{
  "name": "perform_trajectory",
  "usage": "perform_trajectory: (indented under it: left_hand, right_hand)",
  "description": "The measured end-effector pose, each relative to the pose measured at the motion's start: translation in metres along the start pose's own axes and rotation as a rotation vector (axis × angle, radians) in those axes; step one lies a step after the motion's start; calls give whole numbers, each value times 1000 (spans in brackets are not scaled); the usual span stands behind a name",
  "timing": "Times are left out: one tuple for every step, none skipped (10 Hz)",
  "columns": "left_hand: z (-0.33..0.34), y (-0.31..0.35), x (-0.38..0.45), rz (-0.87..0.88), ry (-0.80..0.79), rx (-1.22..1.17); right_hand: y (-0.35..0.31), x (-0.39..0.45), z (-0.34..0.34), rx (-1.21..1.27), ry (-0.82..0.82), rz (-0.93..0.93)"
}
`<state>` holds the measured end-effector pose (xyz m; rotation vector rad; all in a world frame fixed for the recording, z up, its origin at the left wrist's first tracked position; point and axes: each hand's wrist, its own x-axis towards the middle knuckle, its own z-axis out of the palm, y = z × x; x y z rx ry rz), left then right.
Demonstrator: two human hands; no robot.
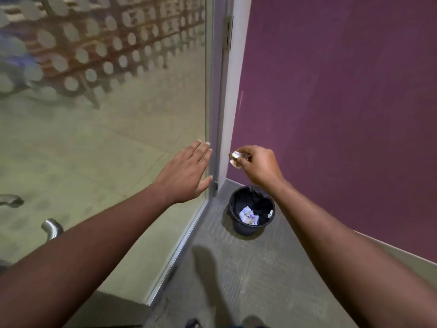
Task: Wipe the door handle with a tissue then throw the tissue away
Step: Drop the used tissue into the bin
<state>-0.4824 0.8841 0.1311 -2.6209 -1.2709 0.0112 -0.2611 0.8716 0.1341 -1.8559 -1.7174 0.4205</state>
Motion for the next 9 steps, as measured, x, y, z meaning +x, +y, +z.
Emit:
perform_trajectory:
  left_hand:
    - [3,7,26,13,-20,-40]
    - [14,19,66,-54,-63,-104]
    - [31,33,105,-98,-137,-145]
    - [44,44,130,-114,-189,-128]
    - [62,57,160,-144,-243,-140]
    - [74,66,180,-190,-283,-183]
    - [89,76,200,-232,-327,-218]
    - [100,84,211,-264,-348,-233]
    - [102,88,218,-277,-378,-232]
  right_hand:
    - [23,22,4,-53,8,36]
    - [56,52,11,-130,6,73]
    - [97,84,21,-200,-57,113]
    - [131,107,28,-239,-121,159]
    - [180,131,38,-244,-176,212]
    - [211,146,42,-233,-221,256]
    - [240,166,45,-222,-201,275]
    - [256,179,50,-201,-207,278]
    - [262,185,53,-206,-217,305]
